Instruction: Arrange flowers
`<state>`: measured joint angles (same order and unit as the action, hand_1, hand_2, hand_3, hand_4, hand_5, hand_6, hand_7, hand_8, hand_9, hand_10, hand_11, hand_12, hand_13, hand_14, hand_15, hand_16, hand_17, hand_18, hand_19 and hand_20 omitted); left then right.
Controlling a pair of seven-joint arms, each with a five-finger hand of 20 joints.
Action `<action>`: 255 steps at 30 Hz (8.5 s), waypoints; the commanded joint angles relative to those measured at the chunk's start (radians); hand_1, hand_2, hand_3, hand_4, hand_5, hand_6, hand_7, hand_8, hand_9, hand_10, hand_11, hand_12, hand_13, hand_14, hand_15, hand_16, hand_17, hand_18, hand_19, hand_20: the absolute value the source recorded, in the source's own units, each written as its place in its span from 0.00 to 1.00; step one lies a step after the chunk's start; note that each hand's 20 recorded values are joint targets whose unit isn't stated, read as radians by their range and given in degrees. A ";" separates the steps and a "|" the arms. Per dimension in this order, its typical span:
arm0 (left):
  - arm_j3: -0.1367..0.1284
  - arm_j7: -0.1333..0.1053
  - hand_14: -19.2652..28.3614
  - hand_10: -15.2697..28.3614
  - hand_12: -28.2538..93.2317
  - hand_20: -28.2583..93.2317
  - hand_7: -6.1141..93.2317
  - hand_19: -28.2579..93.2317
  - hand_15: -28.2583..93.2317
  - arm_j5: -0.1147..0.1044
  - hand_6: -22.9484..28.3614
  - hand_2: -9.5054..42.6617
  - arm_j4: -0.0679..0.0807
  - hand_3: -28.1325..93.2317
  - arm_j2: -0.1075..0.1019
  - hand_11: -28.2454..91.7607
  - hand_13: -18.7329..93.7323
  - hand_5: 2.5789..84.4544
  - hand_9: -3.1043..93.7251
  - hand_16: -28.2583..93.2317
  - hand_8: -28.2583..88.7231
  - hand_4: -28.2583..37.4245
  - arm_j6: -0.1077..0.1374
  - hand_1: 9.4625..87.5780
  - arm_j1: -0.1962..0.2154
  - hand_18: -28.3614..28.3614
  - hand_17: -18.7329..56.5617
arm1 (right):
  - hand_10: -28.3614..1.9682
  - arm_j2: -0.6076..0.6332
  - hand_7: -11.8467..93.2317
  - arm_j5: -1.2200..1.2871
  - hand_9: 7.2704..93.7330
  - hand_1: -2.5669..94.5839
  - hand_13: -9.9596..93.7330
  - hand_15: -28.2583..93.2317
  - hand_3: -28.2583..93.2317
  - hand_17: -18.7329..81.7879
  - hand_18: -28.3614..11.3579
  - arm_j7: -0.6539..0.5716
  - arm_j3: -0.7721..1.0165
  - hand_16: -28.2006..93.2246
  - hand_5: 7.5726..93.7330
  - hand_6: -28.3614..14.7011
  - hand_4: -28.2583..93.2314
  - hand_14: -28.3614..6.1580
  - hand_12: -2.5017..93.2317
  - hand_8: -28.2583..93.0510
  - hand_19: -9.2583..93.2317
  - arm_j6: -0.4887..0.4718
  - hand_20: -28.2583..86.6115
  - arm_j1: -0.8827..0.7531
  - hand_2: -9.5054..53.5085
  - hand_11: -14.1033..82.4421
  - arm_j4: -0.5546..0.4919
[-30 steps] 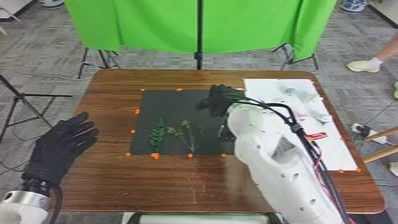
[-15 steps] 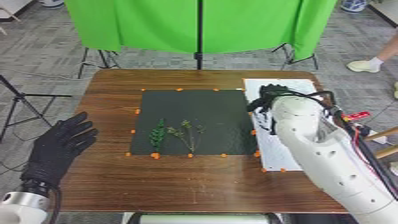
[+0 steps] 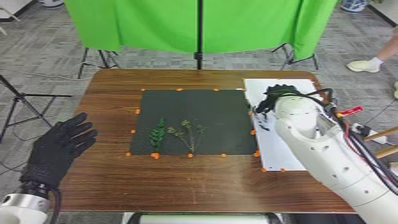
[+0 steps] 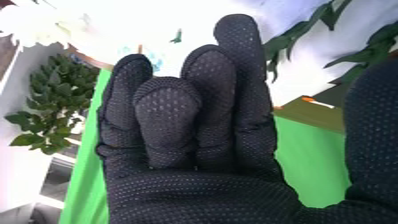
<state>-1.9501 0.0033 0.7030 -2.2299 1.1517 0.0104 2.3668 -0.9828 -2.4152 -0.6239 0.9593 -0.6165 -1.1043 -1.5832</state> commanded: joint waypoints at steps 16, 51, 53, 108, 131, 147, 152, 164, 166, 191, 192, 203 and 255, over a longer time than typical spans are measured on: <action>0.006 0.010 0.71 0.64 0.35 0.29 0.30 0.64 0.64 0.001 0.53 0.19 0.007 0.81 0.012 0.50 0.36 0.39 0.32 0.20 0.13 0.00 -0.005 0.20 -0.001 0.87 0.14 | 0.60 -0.030 0.50 -0.072 0.88 0.30 0.84 0.86 0.80 0.52 0.19 0.012 -0.083 0.48 0.82 0.66 0.00 0.57 0.39 0.08 0.92 0.018 0.49 -0.022 0.08 0.69 0.049; 0.006 0.026 0.71 0.64 0.35 0.29 0.31 0.64 0.64 0.001 0.53 0.20 0.022 0.81 0.006 0.50 0.36 0.39 0.32 0.20 0.13 0.00 -0.023 0.20 -0.025 0.87 0.14 | 0.68 -0.013 0.32 0.018 0.94 0.42 0.93 0.80 1.00 0.53 0.32 0.122 0.023 0.47 0.96 0.44 0.08 0.82 0.30 0.29 0.92 0.276 0.53 -0.192 0.09 0.63 0.006; 0.006 0.027 0.71 0.63 0.35 0.29 0.31 0.64 0.64 0.002 0.53 0.19 0.022 0.81 0.006 0.50 0.36 0.39 0.32 0.20 0.13 0.00 -0.025 0.20 -0.026 0.87 0.14 | 0.65 -0.012 0.40 0.011 0.91 0.42 0.89 0.85 1.00 0.50 0.31 0.132 0.038 0.48 0.93 0.49 0.08 0.76 0.32 0.28 0.91 0.297 0.55 -0.205 0.12 0.66 -0.006; 0.008 0.009 0.71 0.63 0.34 0.29 0.31 0.64 0.64 0.008 0.52 0.20 0.011 0.82 0.019 0.50 0.36 0.39 0.32 0.19 0.13 0.00 -0.013 0.22 -0.001 0.87 0.14 | 0.70 -0.071 0.80 0.033 0.92 0.40 0.90 0.82 0.86 0.55 0.25 0.035 0.092 0.51 0.70 0.55 0.00 0.77 0.34 0.06 0.89 0.035 0.54 -0.262 0.00 0.60 -0.078; 0.007 0.010 0.71 0.63 0.34 0.29 0.31 0.64 0.64 0.010 0.52 0.20 0.017 0.81 0.023 0.50 0.36 0.39 0.31 0.19 0.13 0.00 -0.019 0.22 -0.009 0.87 0.14 | 0.66 -0.060 0.93 0.083 0.81 0.48 0.89 0.93 1.00 0.54 0.26 0.091 0.135 0.52 0.50 0.27 0.14 0.77 0.65 0.30 1.00 0.495 0.48 -0.375 0.01 0.62 -0.105; 0.007 0.008 0.71 0.63 0.34 0.29 0.31 0.64 0.65 0.008 0.52 0.20 0.017 0.81 0.022 0.50 0.36 0.39 0.31 0.19 0.13 0.01 -0.019 0.23 -0.008 0.87 0.14 | 0.62 -0.067 0.95 0.208 0.83 0.49 0.89 0.94 1.00 0.54 0.25 0.121 0.205 0.53 0.50 0.24 0.17 0.74 0.68 0.26 1.00 0.685 0.51 -0.392 0.03 0.62 -0.200; 0.005 0.007 0.71 0.63 0.35 0.29 0.31 0.64 0.65 0.008 0.52 0.20 0.015 0.81 0.023 0.50 0.36 0.39 0.31 0.19 0.13 0.01 -0.019 0.23 -0.005 0.87 0.14 | 0.62 -0.074 0.96 0.260 0.83 0.49 0.89 0.94 1.00 0.54 0.25 0.131 0.218 0.53 0.51 0.24 0.16 0.74 0.68 0.25 1.00 0.688 0.51 -0.399 0.02 0.62 -0.263; 0.003 0.008 0.71 0.63 0.34 0.29 0.31 0.64 0.65 0.007 0.52 0.20 0.013 0.81 0.023 0.50 0.36 0.39 0.31 0.19 0.13 0.00 -0.022 0.23 0.001 0.87 0.14 | 0.62 -0.093 0.95 0.193 0.84 0.49 0.89 0.94 1.00 0.54 0.25 0.129 0.170 0.53 0.51 0.25 0.17 0.75 0.68 0.25 1.00 0.610 0.51 -0.414 0.02 0.61 -0.358; 0.003 0.009 0.71 0.63 0.34 0.29 0.31 0.64 0.65 0.008 0.52 0.20 0.013 0.81 0.023 0.50 0.36 0.39 0.31 0.19 0.13 0.00 -0.024 0.23 0.002 0.87 0.14 | 0.63 -0.094 0.95 0.170 0.84 0.49 0.89 0.94 1.00 0.54 0.25 0.124 0.160 0.53 0.51 0.25 0.17 0.75 0.68 0.25 1.00 0.567 0.50 -0.431 0.02 0.61 -0.370; 0.009 0.021 0.71 0.63 0.34 0.29 0.31 0.64 0.65 0.006 0.52 0.21 0.020 0.82 0.018 0.51 0.36 0.39 0.31 0.19 0.13 0.00 -0.029 0.22 -0.014 0.87 0.14 | 0.76 -0.205 0.90 -0.001 0.88 0.50 0.90 0.90 1.00 0.56 0.25 0.097 0.064 0.55 0.54 0.34 0.10 0.77 0.65 0.25 0.99 0.251 0.46 -0.472 0.01 0.51 -0.371; 0.010 0.020 0.71 0.63 0.34 0.29 0.31 0.64 0.65 0.006 0.52 0.21 0.020 0.82 0.017 0.51 0.36 0.39 0.31 0.19 0.13 0.00 -0.028 0.22 -0.013 0.87 0.14 | 0.77 -0.209 0.89 0.000 0.89 0.50 0.90 0.89 1.00 0.56 0.25 0.095 0.062 0.55 0.54 0.34 0.10 0.77 0.65 0.27 0.99 0.252 0.46 -0.470 0.00 0.49 -0.369; 0.007 0.024 0.71 0.63 0.34 0.29 0.31 0.64 0.65 0.007 0.52 0.21 0.021 0.82 0.019 0.51 0.36 0.39 0.31 0.19 0.13 0.01 -0.026 0.22 -0.015 0.87 0.14 | 0.76 -0.216 0.89 0.010 0.89 0.46 0.90 0.88 0.95 0.57 0.26 0.083 0.087 0.56 0.52 0.45 0.02 0.76 0.59 0.24 0.92 0.201 0.53 -0.477 0.00 0.49 -0.377; -0.069 0.009 0.71 0.63 0.34 0.29 0.31 0.64 0.64 0.001 0.52 0.21 0.014 0.82 -0.015 0.51 0.36 0.39 0.32 0.19 0.13 0.00 -0.016 0.22 -0.016 0.87 0.14 | 0.50 0.095 0.47 -0.167 0.47 0.30 0.56 0.82 0.94 0.39 0.26 0.109 0.266 0.38 0.45 0.57 0.00 0.54 0.29 0.04 0.82 0.487 0.55 -0.466 0.00 0.69 -0.163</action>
<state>-2.0176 0.0055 0.7062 -2.2203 1.1394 -0.0066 2.3491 -0.8972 -2.5574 -0.5045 1.2563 -0.1535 -1.5768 -1.7926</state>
